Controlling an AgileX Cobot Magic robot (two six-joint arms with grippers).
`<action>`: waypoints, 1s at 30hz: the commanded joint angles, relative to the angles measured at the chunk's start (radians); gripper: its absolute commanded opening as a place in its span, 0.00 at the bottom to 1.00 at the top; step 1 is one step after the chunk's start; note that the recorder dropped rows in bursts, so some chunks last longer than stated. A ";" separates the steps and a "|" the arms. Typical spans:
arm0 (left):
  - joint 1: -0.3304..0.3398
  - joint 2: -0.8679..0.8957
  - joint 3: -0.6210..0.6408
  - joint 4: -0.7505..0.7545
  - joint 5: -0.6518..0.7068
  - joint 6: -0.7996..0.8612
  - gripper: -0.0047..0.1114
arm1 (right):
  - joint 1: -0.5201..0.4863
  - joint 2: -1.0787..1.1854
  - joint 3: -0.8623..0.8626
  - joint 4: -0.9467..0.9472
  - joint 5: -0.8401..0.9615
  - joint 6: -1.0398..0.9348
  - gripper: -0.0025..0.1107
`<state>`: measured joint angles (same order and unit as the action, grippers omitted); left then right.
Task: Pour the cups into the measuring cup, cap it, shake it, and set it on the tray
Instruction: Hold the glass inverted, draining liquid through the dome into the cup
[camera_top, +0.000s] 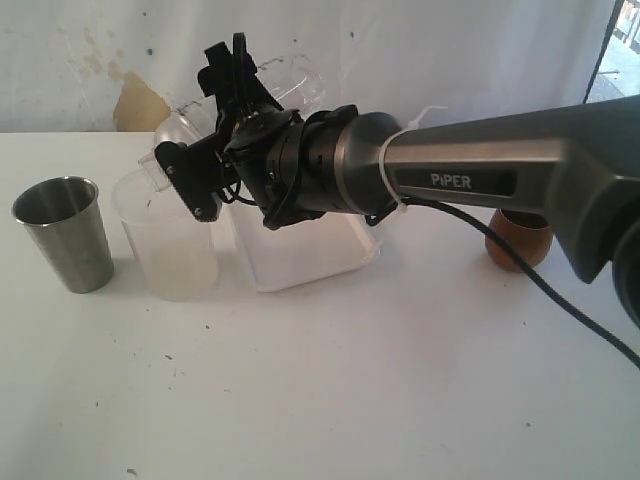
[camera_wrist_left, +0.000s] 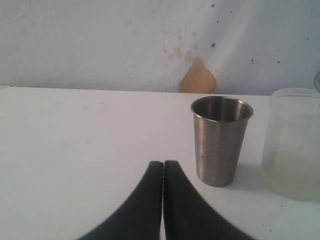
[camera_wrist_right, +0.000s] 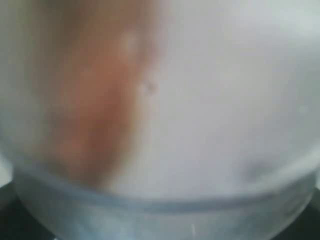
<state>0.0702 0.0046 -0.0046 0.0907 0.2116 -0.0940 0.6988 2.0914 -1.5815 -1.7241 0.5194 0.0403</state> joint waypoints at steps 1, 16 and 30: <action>-0.003 -0.005 0.005 0.000 -0.009 -0.003 0.05 | -0.001 -0.015 -0.016 -0.020 0.029 -0.040 0.02; -0.003 -0.005 0.005 0.000 -0.009 -0.003 0.05 | -0.001 -0.015 -0.016 -0.020 0.042 -0.143 0.02; -0.003 -0.005 0.005 0.000 -0.009 -0.003 0.05 | -0.001 -0.015 -0.016 -0.020 0.057 -0.197 0.02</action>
<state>0.0702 0.0046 -0.0046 0.0907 0.2116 -0.0940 0.6988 2.0914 -1.5862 -1.7249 0.5470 -0.1288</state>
